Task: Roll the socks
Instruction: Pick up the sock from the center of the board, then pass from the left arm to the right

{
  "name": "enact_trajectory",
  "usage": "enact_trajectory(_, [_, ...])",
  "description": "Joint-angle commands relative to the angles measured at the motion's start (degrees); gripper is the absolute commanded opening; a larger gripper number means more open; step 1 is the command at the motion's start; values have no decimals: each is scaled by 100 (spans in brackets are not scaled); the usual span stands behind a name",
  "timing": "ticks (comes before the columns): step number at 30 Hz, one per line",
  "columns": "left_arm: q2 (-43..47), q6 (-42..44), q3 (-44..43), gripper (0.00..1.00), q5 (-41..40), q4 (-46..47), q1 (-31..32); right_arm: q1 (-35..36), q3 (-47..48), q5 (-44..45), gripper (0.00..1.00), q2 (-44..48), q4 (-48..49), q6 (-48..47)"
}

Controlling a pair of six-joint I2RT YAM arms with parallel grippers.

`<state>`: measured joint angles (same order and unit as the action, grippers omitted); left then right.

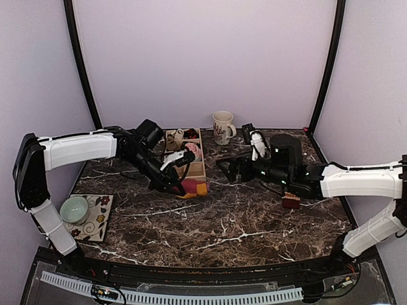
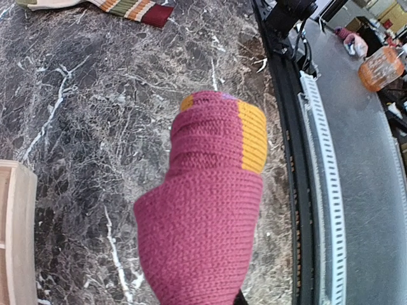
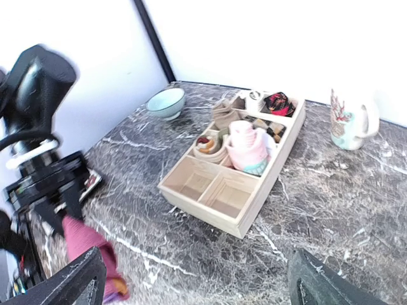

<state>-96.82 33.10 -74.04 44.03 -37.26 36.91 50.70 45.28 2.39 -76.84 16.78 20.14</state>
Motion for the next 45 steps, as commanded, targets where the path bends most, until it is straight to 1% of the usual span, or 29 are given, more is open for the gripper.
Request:
enact_trajectory(1, [370,-350,-114,0,477,-208,-123,-45,321,218,100,-300,-9,761])
enact_trajectory(4, [425,-534,-122,0,333,-56,-131,-48,366,-226,100,-268,446,1042])
enact_trajectory(6, [441,-653,-150,0,356,-15,-131,-51,371,-244,100,-196,674,1212])
enact_trajectory(8, [473,-815,-195,0,548,77,-358,-47,304,-294,100,-92,959,1365])
enact_trajectory(10, [483,-1030,-255,0,873,141,-499,-44,195,-377,100,-31,1343,1538])
enact_trajectory(12, [436,-1202,-356,0,1238,124,-645,-46,239,-526,100,-140,1430,1746])
enact_trajectory(16, [392,-1548,-427,0,2114,163,-926,-24,509,-1613,100,-664,1767,1842])
enact_trajectory(18, [385,-1590,-402,0,2440,169,-979,54,784,-1843,100,-907,1735,1789])
enact_trajectory(20, [394,-1597,-374,0,2653,158,-1002,236,952,-1721,100,-1006,1684,1502])
enact_trajectory(24, [384,-1455,-403,0,2990,-111,-1027,668,1425,-1130,100,-1206,1256,720])
enact_trajectory(27, [346,-1303,-477,0,3261,-353,-1042,908,1663,-925,100,-1386,1221,299])
enact_trajectory(30, [253,-1000,-575,0,3605,-784,-1070,1072,1782,-868,99,-1539,1249,-46])
enact_trajectory(33, [140,-490,-724,0,4048,-1418,-1098,1099,1732,-1206,97,-1546,1356,-222])
enact_trajectory(35, [1,128,-934,0,4258,-2122,-1101,1095,1675,-1470,92,-1496,1403,-340])
enact_trajectory(37, [-202,925,-1214,0,4440,-3238,-1106,1100,1673,-1619,86,-1485,1385,-421])
enact_trajectory(39, [-489,2006,-1554,0,4556,-4394,-1098,1112,1770,-1668,81,-1492,1208,-543])
enact_trajectory(40, [-607,2309,-1672,0,4605,-4631,-1102,1121,1809,-1679,80,-1485,1131,-613])
enact_trajectory(43, [-641,2316,-1630,0,4675,-4659,-1106,1164,1891,-1844,71,-1489,1032,-879])
enact_trajectory(45, [-556,2326,-1561,0,4780,-4659,-1100,1179,1941,-1902,68,-1483,920,-1047])
